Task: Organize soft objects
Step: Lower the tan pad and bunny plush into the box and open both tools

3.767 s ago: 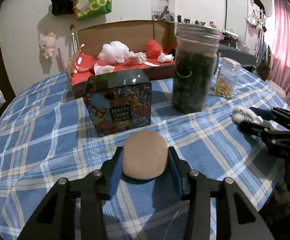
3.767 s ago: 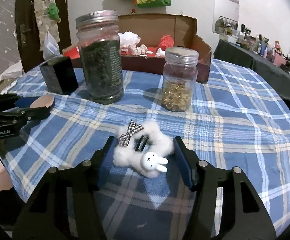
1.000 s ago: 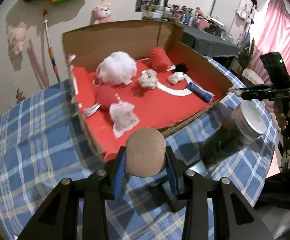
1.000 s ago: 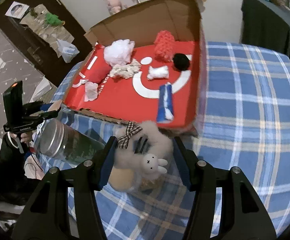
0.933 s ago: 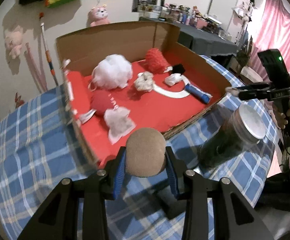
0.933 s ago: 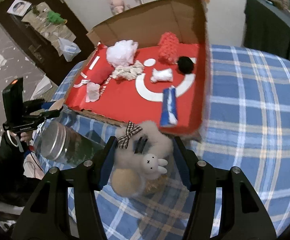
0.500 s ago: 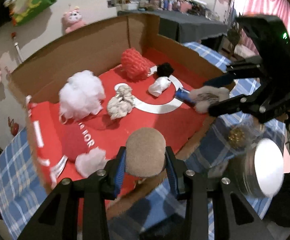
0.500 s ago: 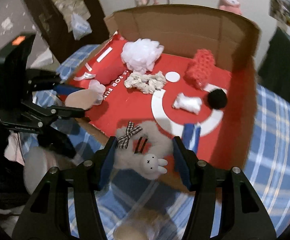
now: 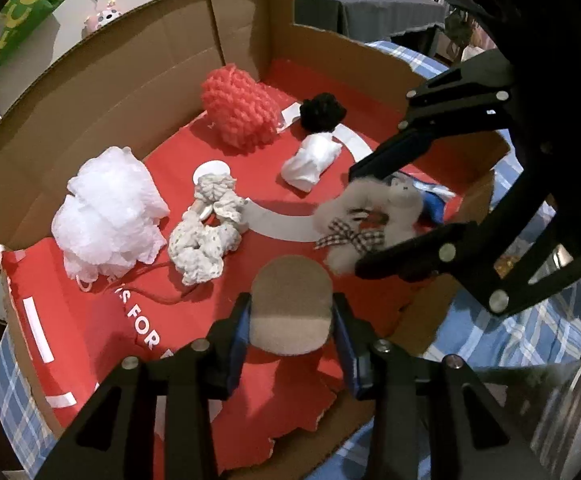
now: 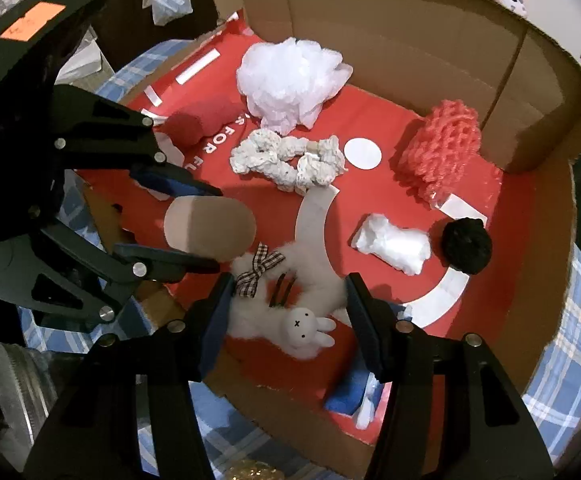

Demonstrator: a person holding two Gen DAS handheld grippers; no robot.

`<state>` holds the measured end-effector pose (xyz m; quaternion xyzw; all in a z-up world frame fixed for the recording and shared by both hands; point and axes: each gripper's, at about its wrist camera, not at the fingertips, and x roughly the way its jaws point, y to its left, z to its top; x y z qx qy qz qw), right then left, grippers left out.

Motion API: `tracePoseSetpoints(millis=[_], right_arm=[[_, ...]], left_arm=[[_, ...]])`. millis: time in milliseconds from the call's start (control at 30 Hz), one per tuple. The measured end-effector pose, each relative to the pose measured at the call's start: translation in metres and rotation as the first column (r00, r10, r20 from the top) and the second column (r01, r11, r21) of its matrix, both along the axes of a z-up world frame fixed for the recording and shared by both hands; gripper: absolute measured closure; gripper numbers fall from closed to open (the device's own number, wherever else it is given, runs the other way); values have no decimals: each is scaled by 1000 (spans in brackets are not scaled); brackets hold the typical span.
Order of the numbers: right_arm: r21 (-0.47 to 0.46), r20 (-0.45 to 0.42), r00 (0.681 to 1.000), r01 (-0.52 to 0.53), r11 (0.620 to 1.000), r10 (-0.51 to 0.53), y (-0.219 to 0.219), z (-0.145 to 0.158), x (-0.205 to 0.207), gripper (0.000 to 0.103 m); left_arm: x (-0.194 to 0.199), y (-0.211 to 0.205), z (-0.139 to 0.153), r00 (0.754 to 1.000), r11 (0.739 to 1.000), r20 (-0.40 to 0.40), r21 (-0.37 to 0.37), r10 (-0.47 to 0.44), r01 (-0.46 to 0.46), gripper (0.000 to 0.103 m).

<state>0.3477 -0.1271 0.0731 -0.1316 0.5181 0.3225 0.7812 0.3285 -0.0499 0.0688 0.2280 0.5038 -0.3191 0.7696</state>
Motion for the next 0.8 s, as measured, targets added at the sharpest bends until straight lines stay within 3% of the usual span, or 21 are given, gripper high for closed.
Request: tracePoseSetpoints(millis=[300, 800], right_arm=[[-14, -54, 999, 0, 1000, -1, 4, -15, 11, 48], [-69, -35, 999, -2, 998, 0, 7, -25, 9, 47]], left_arm=[[12, -4, -14, 1000, 1000, -14, 28, 14, -14, 56], [14, 10, -16, 1000, 999, 3, 18, 30, -30, 44]])
